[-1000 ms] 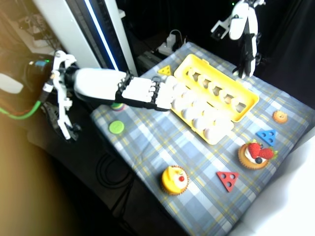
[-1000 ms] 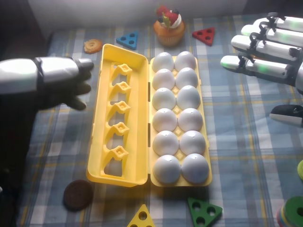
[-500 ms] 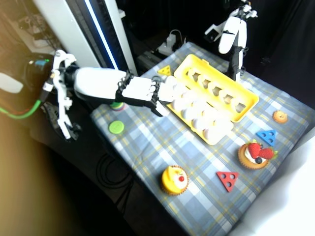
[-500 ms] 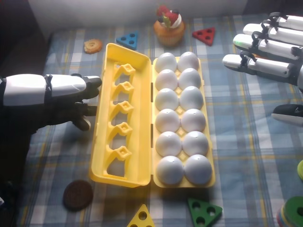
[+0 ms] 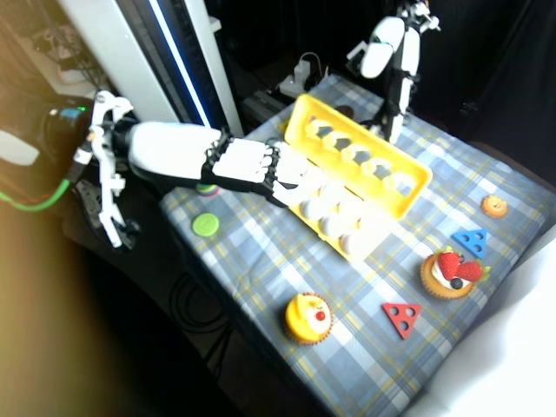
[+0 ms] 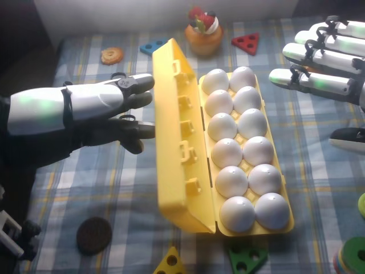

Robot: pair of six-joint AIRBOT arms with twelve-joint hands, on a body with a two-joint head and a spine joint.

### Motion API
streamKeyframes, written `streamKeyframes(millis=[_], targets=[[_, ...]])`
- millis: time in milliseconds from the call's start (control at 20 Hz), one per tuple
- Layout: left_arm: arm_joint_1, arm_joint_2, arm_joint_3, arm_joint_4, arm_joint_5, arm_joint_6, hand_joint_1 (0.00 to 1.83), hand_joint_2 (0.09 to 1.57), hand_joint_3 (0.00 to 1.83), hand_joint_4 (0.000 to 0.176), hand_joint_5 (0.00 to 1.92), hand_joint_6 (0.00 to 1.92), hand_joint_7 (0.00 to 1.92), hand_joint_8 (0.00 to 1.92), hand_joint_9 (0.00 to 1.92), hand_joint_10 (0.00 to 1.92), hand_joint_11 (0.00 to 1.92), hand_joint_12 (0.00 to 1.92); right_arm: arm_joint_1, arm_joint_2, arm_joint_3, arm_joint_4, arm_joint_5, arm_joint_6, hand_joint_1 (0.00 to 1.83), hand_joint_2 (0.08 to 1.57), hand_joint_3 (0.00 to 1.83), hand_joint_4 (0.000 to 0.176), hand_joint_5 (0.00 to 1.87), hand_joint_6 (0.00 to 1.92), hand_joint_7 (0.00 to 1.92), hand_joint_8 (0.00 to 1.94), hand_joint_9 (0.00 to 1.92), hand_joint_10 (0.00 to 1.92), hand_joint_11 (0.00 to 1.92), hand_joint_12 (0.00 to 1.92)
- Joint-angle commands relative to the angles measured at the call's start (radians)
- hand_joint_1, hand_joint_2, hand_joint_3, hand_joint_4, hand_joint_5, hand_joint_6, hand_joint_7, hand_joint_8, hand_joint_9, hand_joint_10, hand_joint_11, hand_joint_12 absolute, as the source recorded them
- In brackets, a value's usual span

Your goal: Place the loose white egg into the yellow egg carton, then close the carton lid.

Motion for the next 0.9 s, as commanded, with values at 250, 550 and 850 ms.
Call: streamKeyframes(millis=[250,550,850], targets=[[-0.163,-0.098,0.06,0.115,-0.072,-0.075,0.22,1.31,0.0,0.11,0.02,0.0,0.0,0.0,0.43,0.01,0.09,1.14,0.009,0.016,-0.005,0.019,0.146,-0.004,0.53,1.32,0.0,0.059,0.0,0.0,0.0,0.0,0.0,0.0,0.0,0.02],[-0.284,-0.213,0.155,0.356,0.053,-0.233,0.0,1.4,0.0,0.078,0.0,0.0,0.02,0.0,0.36,0.01,0.0,1.6,0.005,0.056,-0.022,0.034,0.207,-0.023,0.36,1.38,0.02,0.0,0.0,0.0,0.0,0.0,0.0,0.0,0.0,0.0],[-0.391,-0.297,0.214,0.617,0.114,-0.398,0.0,1.39,0.0,0.0,0.0,0.0,0.0,0.0,0.32,0.0,0.0,1.33,0.005,0.072,-0.03,0.034,0.23,-0.026,0.49,1.41,0.02,0.04,0.0,0.0,0.0,0.0,0.0,0.0,0.0,0.0]])
